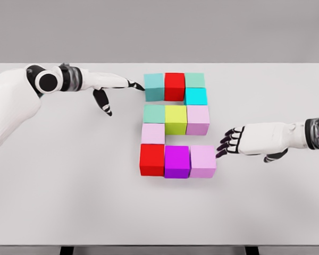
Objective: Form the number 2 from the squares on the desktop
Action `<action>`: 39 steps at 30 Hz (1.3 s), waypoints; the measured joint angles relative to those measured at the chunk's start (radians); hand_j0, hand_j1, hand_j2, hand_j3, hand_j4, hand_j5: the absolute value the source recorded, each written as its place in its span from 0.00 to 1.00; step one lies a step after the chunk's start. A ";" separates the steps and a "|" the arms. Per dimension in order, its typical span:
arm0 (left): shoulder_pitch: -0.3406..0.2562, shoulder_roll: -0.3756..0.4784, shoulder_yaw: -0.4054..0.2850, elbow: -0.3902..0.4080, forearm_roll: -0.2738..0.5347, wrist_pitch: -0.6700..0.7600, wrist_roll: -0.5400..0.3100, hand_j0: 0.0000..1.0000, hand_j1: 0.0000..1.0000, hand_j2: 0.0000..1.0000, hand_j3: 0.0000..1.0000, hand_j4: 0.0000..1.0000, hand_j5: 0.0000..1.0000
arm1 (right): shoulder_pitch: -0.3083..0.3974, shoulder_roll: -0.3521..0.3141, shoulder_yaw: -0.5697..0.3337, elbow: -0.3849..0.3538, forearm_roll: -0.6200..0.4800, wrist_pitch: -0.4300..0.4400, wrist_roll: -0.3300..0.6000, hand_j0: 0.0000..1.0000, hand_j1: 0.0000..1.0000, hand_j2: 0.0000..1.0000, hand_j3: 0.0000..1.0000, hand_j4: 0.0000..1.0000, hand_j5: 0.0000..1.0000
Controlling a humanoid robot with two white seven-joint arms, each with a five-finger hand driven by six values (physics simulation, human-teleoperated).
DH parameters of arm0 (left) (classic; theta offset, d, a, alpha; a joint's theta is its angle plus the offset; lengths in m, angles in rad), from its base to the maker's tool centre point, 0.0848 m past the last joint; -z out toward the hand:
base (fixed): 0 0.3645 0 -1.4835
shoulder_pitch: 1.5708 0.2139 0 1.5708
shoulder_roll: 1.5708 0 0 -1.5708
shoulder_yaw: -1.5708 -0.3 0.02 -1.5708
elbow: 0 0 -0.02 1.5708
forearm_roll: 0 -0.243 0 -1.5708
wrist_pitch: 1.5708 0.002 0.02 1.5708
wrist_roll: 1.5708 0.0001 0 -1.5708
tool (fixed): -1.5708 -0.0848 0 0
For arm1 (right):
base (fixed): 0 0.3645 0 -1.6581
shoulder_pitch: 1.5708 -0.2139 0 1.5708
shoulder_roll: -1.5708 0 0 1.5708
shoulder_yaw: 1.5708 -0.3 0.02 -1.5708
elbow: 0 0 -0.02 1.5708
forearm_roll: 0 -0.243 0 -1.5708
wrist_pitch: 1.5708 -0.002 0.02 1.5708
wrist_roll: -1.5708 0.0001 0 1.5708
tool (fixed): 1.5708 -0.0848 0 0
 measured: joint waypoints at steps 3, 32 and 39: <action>0.000 -0.003 0.000 0.004 0.000 0.000 0.000 1.00 1.00 1.00 1.00 1.00 1.00 | -0.009 -0.004 -0.012 0.027 -0.002 0.000 0.000 1.00 1.00 1.00 1.00 1.00 1.00; -0.049 -0.089 0.011 0.149 -0.003 0.026 0.000 1.00 1.00 1.00 1.00 1.00 1.00 | -0.014 0.001 -0.084 0.268 -0.319 0.000 0.000 1.00 1.00 1.00 1.00 1.00 1.00; -0.057 -0.096 0.011 0.150 -0.011 0.036 0.000 1.00 1.00 1.00 1.00 1.00 1.00 | -0.012 -0.017 -0.051 0.116 -0.017 0.000 0.000 1.00 1.00 1.00 1.00 1.00 1.00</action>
